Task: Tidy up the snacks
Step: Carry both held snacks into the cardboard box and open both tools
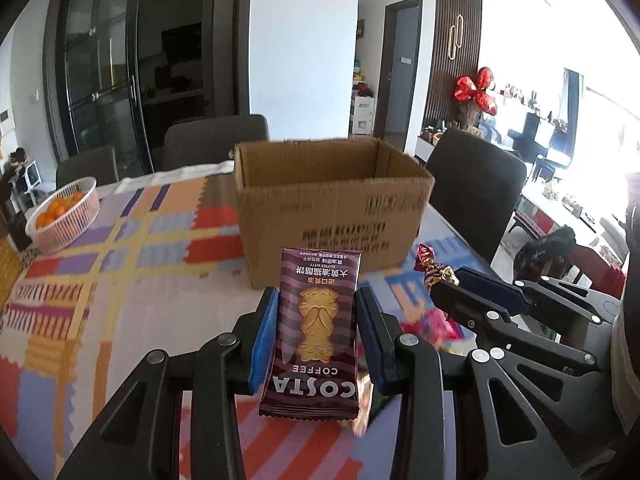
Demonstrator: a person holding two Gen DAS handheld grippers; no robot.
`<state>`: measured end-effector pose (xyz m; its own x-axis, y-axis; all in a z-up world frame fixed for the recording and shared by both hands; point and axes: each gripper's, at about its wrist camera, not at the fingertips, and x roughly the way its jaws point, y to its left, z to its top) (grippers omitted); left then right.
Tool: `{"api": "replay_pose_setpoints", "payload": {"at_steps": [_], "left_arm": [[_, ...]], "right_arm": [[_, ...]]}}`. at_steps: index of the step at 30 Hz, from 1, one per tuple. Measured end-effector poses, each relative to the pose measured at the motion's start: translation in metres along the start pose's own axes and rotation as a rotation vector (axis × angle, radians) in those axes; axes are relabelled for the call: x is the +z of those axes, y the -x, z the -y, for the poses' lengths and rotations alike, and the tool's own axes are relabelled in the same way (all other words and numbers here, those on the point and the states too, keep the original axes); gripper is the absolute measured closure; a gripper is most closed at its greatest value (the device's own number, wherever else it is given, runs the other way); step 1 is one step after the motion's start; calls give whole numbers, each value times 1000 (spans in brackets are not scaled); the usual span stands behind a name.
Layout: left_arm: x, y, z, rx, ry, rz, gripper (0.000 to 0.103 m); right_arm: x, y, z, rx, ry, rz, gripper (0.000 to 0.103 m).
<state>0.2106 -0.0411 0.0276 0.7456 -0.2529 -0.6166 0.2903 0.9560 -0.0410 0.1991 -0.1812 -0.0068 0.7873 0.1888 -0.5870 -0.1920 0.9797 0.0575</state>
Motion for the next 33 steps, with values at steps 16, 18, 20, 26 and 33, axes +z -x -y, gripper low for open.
{"api": "replay_pose_setpoints", "payload": {"at_steps": [16,18,20,26,33], "left_arm": [[92,-45,-14,29,-39,27,64],[101,-52,-16,37,-43,27,64],[111,-59,-18,52,-59,29,64],[133,-87,-22,63,-73,-1,64],[152,-117,-24,68,-68,-41,62]], "right_arm": [[96,-31,20,-35,26,71,83],[107,-39,24,-38,22,63,83],[114,-48,28,-37,18,50,83],[137,-78,46,-30,-26,6,83],[149,-107,64,-23,-70,-54,83]]}}
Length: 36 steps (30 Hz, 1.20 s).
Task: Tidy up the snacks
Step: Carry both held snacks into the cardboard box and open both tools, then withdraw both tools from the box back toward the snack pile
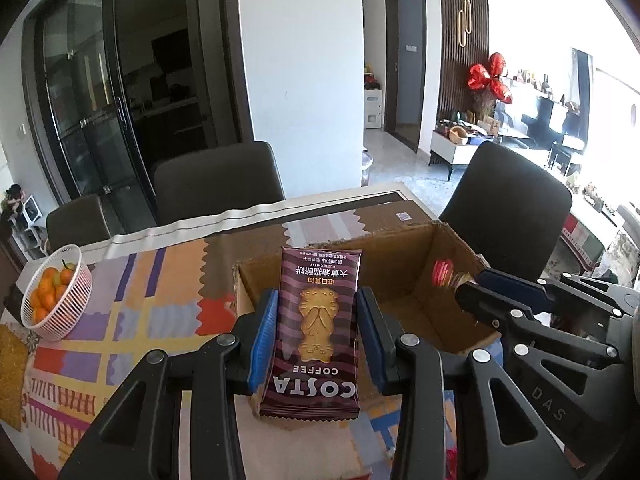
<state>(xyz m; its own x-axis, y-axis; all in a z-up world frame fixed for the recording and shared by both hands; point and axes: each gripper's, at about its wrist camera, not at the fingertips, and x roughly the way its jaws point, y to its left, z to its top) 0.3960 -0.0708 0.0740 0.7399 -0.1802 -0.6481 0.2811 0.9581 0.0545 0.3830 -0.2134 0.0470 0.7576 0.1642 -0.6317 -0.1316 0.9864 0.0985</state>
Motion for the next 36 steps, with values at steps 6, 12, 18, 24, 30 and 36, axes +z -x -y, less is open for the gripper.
{"api": "replay_pose_setpoints", "payload": {"at_steps": [6,12,18,24,30,36], "left_arm": [[0,-3,-1,62,-7,10,30],[-14,16,0,108,-13,31,26],[-31,50,5,126,-24,83,22],[-50,82,12,94,-18,96,20],[-70,106,16,96,10,106,18],[-94,122,17,83,37,95,16]], "right_arm": [[6,-13,4,-40,0,-17,66],[-5,-2,7,-78,31,-2,62],[-16,24,7,-60,30,22,57],[-32,57,4,-64,31,57,53],[-49,87,-1,-87,45,88,45],[-67,106,-7,-91,55,98,40]]}}
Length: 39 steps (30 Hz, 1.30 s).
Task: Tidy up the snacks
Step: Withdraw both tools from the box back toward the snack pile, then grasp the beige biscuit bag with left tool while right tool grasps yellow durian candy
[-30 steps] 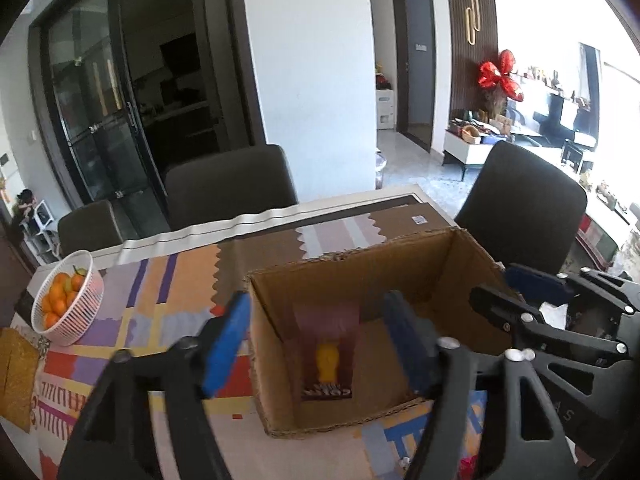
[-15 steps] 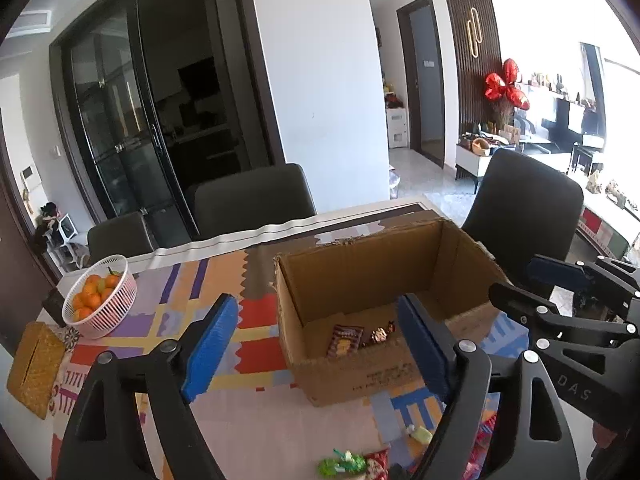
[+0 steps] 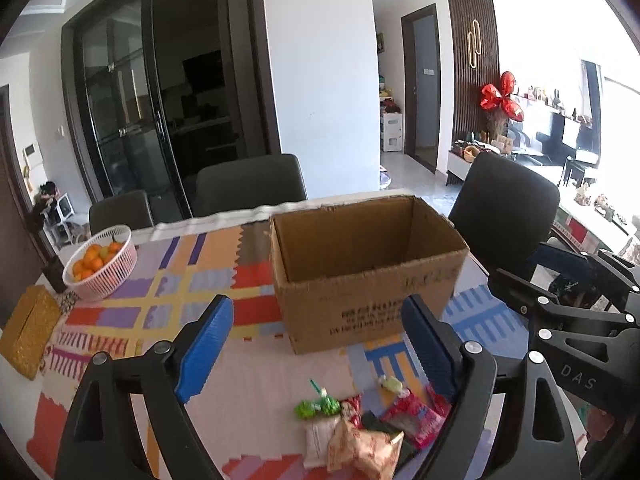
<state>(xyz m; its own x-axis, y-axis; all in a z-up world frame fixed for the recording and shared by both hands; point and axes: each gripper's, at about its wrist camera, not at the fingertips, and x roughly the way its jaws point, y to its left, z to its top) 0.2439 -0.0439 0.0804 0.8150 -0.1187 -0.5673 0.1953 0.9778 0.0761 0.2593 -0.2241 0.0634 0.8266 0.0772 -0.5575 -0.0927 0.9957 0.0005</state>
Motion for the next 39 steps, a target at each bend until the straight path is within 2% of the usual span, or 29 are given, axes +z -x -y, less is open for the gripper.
{"api": "replay_pose_setpoints", "payload": {"at_steps": [8,18,21,28,33,39], "left_arm": [[-33,15,0,-18,16,-36,14],[-83,10,5,-69,47,-146,14],[-99,4,7,-98,54,-190,14],[-131,-7,9,-87,34,-239,14],[-142,-19,12,-111,36,-251,15],[-142,-47,15,-152,47,-281,22]], "right_arm": [[-28,21,-8,4,11,-1,37],[-75,28,-13,-3,1,-85,37],[-87,24,-12,-1,-18,-121,37],[-121,12,-16,-12,-35,-212,37],[-144,2,-13,-10,-76,-280,37],[-158,-20,-2,-33,-141,-333,37]]}}
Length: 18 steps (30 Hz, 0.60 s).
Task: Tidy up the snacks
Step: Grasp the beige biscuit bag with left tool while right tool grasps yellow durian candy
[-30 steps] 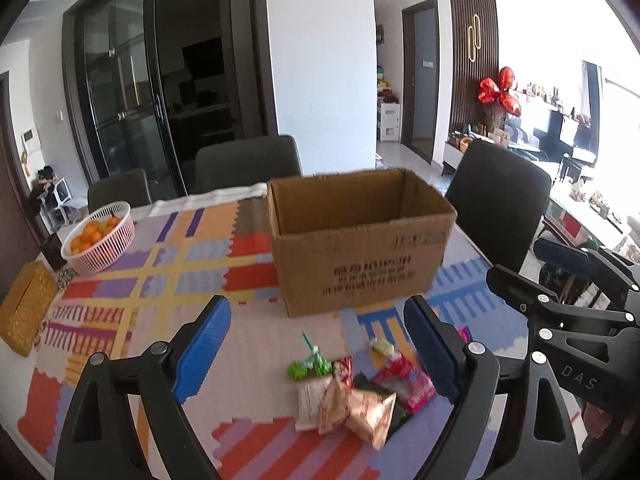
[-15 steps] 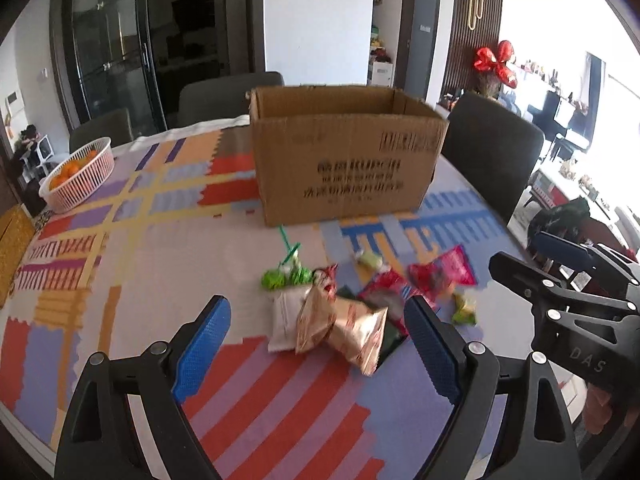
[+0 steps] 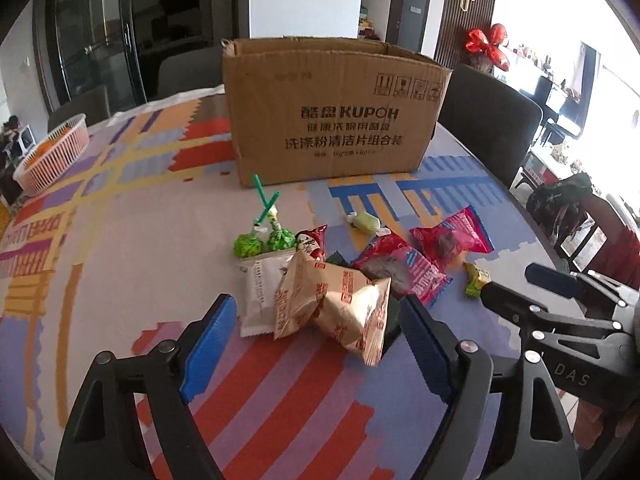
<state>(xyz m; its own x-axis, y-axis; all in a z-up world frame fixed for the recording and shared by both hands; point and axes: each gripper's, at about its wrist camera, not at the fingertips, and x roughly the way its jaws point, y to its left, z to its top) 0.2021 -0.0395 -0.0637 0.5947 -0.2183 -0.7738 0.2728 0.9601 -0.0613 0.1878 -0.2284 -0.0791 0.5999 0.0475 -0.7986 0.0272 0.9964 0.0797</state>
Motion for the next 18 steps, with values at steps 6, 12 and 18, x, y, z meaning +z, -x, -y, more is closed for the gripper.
{"api": "replay_pose_setpoints", "payload": {"at_steps": [6,12,18], "left_arm": [[3,-26,1,-15,33,-48,29],[0,-39,2,-29,56,-87,34],[2,-43,2,-38,62,-95,37]], "right_arm": [[3,-23,12,6,-62,-38,37],[5,-36,20,-2,-87,-45,37],[7,-46,20,-2,-69,-63,43]]}}
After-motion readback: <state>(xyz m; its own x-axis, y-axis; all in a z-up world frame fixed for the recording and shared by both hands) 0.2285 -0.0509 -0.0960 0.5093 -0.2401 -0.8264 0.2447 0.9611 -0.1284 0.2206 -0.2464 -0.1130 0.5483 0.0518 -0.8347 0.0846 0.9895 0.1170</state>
